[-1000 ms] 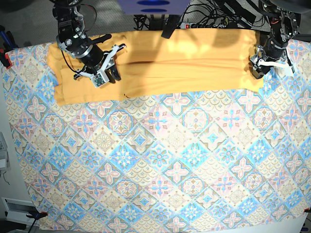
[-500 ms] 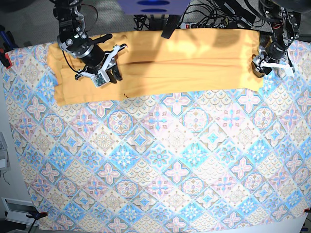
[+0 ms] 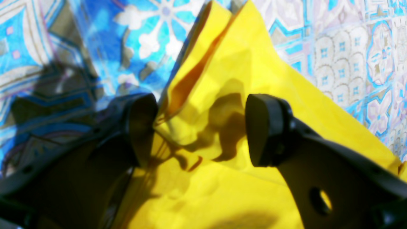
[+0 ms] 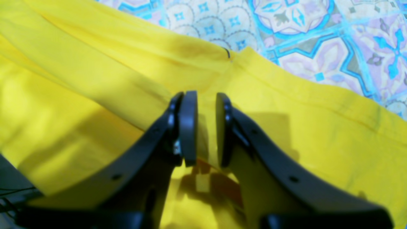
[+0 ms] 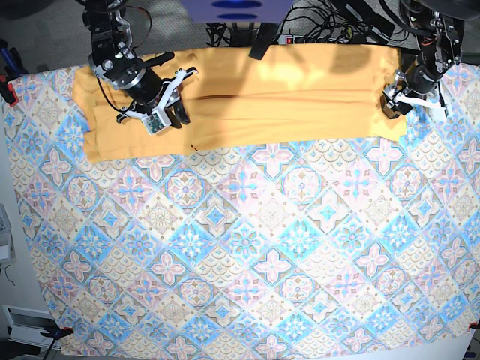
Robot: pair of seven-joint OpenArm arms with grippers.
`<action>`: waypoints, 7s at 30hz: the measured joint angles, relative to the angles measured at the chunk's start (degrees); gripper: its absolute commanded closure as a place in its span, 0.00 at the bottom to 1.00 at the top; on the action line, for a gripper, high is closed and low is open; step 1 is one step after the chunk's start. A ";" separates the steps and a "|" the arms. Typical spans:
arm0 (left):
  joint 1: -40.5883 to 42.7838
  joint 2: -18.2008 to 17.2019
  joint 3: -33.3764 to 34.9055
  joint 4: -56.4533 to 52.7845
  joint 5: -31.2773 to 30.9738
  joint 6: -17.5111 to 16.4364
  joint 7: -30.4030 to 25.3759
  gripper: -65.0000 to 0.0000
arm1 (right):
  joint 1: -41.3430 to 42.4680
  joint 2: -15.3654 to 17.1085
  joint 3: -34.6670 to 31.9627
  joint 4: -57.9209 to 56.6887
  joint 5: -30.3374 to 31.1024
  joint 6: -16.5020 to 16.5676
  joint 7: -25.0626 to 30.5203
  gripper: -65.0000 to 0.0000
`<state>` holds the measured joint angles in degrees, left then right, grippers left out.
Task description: Fold the T-shirt properly
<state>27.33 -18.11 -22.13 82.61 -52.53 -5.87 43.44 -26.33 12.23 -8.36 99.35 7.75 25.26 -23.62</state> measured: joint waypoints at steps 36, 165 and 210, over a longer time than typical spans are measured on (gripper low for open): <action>3.13 1.99 6.25 10.86 0.11 -1.88 6.10 1.00 | -0.04 0.02 0.50 0.02 -0.02 -0.09 -0.07 0.86; -4.96 3.34 23.89 4.28 -1.42 -10.93 4.72 0.64 | -0.20 0.15 5.42 0.04 0.02 0.02 0.00 0.86; -4.63 -1.70 7.69 3.74 -1.01 -10.69 6.29 1.00 | 10.95 5.79 15.85 -8.28 21.66 7.78 -14.58 0.69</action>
<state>22.70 -19.81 -14.44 86.35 -53.54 -16.56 49.74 -15.38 18.02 7.49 91.07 29.41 33.04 -38.19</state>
